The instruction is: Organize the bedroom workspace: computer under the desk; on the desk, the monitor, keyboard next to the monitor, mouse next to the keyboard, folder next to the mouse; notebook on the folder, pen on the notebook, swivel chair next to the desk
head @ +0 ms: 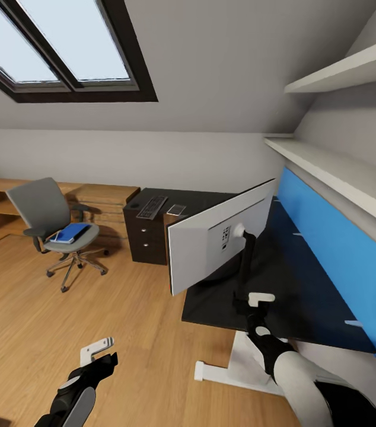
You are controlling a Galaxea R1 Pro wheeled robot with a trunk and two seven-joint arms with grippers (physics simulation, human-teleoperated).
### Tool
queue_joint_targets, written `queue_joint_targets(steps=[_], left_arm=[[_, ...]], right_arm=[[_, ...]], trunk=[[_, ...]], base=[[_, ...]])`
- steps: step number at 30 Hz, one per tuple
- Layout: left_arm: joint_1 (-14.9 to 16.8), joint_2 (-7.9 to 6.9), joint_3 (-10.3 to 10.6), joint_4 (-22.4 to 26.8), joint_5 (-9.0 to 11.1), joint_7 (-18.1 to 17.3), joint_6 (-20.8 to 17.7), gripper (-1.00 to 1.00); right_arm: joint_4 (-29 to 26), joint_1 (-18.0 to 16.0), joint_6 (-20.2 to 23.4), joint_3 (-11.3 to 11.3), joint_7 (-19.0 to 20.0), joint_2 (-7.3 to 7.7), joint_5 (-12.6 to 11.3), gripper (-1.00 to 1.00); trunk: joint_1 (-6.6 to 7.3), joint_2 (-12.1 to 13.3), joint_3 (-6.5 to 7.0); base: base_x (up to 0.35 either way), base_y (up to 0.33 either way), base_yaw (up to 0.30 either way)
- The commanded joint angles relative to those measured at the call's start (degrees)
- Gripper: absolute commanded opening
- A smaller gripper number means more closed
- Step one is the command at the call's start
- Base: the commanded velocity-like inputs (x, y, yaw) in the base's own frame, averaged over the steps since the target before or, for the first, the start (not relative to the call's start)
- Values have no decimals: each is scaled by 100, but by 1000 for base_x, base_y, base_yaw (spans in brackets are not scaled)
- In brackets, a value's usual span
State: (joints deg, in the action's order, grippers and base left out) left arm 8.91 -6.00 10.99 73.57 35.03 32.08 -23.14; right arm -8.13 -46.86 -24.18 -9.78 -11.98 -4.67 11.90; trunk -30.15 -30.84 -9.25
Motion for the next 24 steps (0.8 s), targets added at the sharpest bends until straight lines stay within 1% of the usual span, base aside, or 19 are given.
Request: queue_joint_targets(steps=[1, 2, 4, 8, 10, 15, 24], left_arm=[[5, 26, -16, 42, 31, 86, 24, 100], [5, 58, -18, 74, 31, 88, 47, 100], [5, 120, -18, 138, 31, 88, 47, 100], [5, 126, -18, 182, 31, 88, 47, 100], [5, 152, -21, 217, 31, 88, 47, 100], [5, 120, -19, 344, 32, 88, 40, 100], [5, 102, -18, 388, 38, 88, 38, 100]], right_arm=[[34, 0, -48, -8, -6, -37, 94, 100], [36, -1, -69, 29, -6, -69, 111, 100], [37, 0, -69, 29, -6, -134, 111, 100], [38, -3, -69, 29, -6, -263, 112, 100], [32, -1, -79, 29, -6, -325, 112, 100], [-18, 10, -143, 29, -6, -281, 104, 100], [-34, 17, -175, 29, -6, -265, 105, 100]], trunk=[[-3, -10, -11], [-3, -10, -11], [-3, -10, -11], [-3, -10, -11], [-3, -10, -11], [-3, -10, -11], [-3, -10, -11]], base=[[0, 0, 0], [0, 0, 0], [0, 0, 0], [0, 0, 0], [0, 0, 0], [0, 0, 0], [1, 0, 0]])
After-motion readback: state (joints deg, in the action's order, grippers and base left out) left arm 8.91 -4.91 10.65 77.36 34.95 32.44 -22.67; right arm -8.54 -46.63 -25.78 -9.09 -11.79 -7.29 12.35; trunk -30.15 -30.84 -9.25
